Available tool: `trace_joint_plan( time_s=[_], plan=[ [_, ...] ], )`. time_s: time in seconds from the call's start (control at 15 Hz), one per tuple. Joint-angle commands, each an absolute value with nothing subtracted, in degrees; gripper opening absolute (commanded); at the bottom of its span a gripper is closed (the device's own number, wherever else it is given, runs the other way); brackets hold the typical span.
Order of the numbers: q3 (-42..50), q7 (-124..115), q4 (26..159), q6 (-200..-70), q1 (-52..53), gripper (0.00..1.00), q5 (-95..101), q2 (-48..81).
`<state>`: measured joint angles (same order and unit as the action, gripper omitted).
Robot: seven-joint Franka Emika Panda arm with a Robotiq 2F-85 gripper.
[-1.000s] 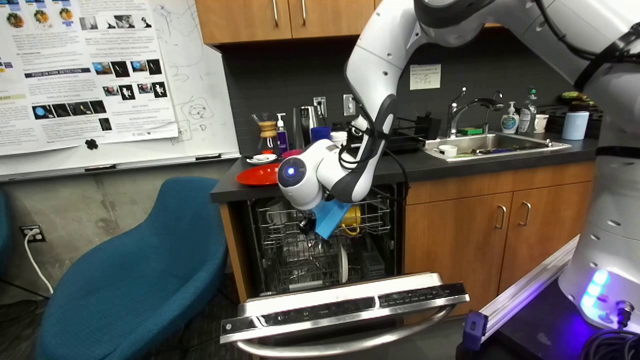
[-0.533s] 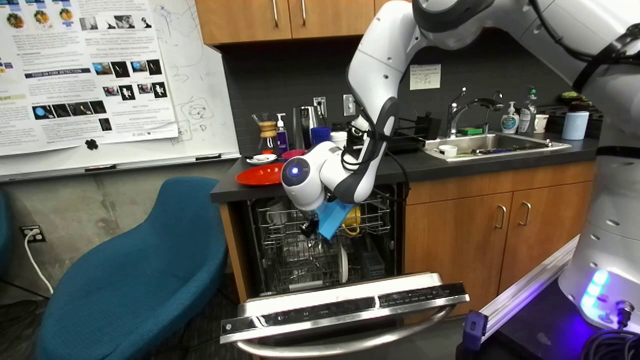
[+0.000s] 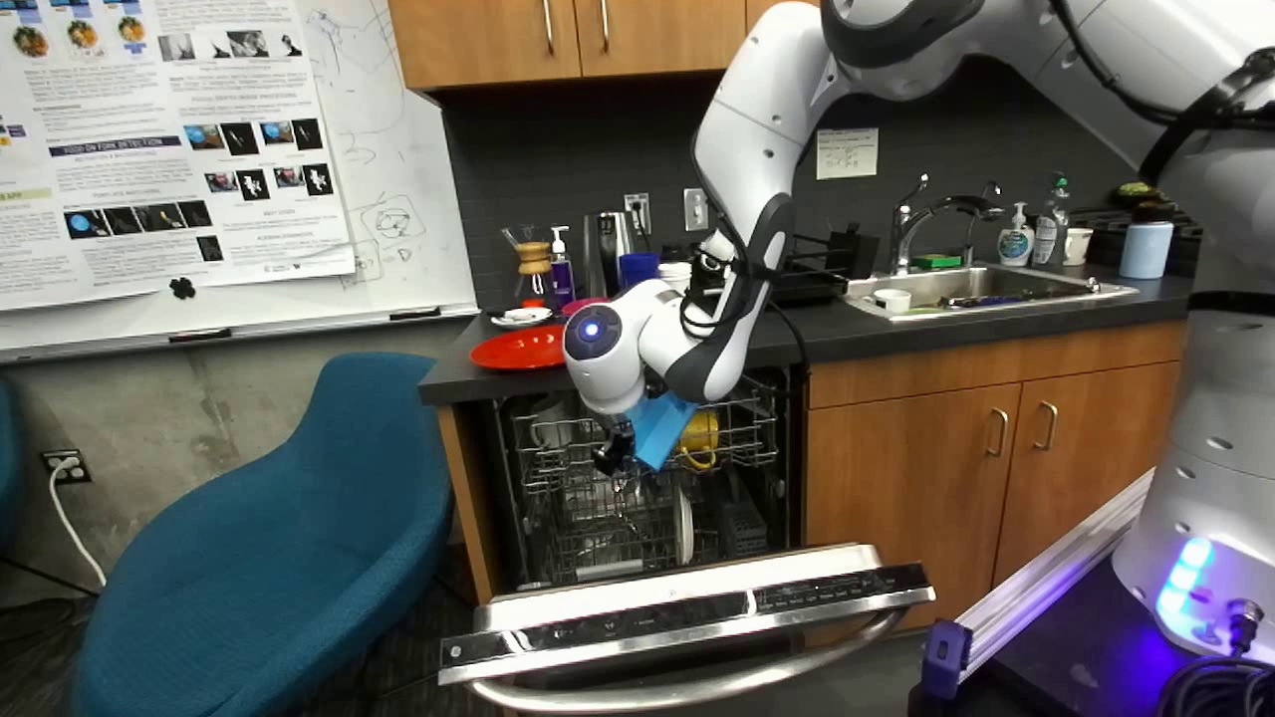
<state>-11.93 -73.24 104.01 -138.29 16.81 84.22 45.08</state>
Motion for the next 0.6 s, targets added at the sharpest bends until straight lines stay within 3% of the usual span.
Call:
trace_joint_plan(
  time_s=[0.0, 0.53],
  plan=[
    [-11.3, -67.62, 103.05, -140.83, 16.55, 1.0, 85.04, 45.64],
    [-10.4, -58.05, 101.47, -143.76, 16.62, 1.0, 84.98, 45.69]
  ],
)
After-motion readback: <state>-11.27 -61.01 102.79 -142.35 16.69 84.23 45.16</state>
